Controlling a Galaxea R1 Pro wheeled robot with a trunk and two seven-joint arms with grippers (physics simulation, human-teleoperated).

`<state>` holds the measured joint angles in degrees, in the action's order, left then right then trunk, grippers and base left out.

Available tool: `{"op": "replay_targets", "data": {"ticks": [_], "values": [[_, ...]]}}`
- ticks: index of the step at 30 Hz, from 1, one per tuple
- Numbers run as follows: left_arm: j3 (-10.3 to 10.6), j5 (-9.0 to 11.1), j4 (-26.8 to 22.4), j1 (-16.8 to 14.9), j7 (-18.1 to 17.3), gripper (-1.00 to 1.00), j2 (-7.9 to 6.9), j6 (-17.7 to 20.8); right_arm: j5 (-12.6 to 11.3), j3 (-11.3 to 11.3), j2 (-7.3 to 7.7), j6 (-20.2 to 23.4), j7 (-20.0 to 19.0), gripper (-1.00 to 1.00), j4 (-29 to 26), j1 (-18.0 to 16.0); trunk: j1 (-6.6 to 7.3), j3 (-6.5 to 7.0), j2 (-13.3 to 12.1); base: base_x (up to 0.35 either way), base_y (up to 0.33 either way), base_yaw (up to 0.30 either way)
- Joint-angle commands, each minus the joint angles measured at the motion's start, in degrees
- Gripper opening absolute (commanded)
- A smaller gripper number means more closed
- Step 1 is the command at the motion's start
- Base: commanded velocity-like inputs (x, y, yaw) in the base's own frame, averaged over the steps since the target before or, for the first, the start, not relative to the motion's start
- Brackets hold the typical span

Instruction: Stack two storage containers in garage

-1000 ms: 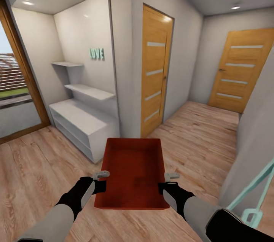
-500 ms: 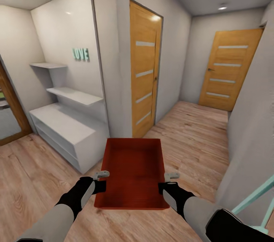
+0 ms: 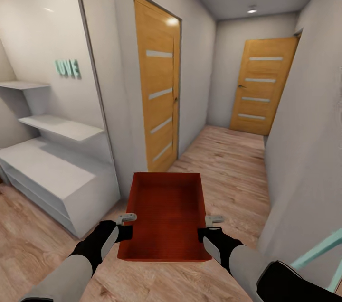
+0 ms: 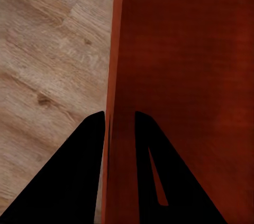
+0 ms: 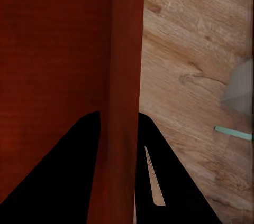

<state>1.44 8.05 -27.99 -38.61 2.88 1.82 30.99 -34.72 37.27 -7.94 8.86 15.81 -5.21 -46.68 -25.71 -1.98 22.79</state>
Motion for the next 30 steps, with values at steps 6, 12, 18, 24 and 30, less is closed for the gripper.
{"op": "replay_targets", "data": {"ticks": [6,12,18,24,30], "values": [[-0.33,-1.81,-0.05,-0.02,0.90,-1.00,-0.07,0.47,1.50,-0.27,0.03,0.37,0.53,-1.00,-0.15,-0.08,-0.07,-0.13,0.13,0.322,0.000,-0.241],[-0.32,-1.81,-0.05,-0.02,0.90,-1.00,-0.07,0.46,1.50,-0.27,0.03,0.37,0.53,-1.00,-0.15,-0.08,-0.07,-0.13,0.13,0.322,0.000,-0.170],[-0.33,-1.81,-0.05,-0.01,0.90,-1.00,-0.07,0.48,1.50,-0.27,0.03,0.37,0.53,-1.00,-0.15,-0.08,-0.07,-0.13,0.13,0.322,0.000,-0.019],[-0.32,-1.81,-0.05,-0.01,0.90,-1.00,-0.07,0.48,1.50,-0.27,0.03,0.37,0.53,-1.00,-0.15,-0.08,-0.07,-0.13,0.13,0.322,0.000,-0.001],[-0.31,-1.81,-0.05,0.00,0.90,-1.00,-0.07,0.47,1.50,-0.27,0.10,0.37,0.53,-1.00,-0.16,-0.08,-0.07,-0.13,0.13,0.322,0.000,-0.003]]}}
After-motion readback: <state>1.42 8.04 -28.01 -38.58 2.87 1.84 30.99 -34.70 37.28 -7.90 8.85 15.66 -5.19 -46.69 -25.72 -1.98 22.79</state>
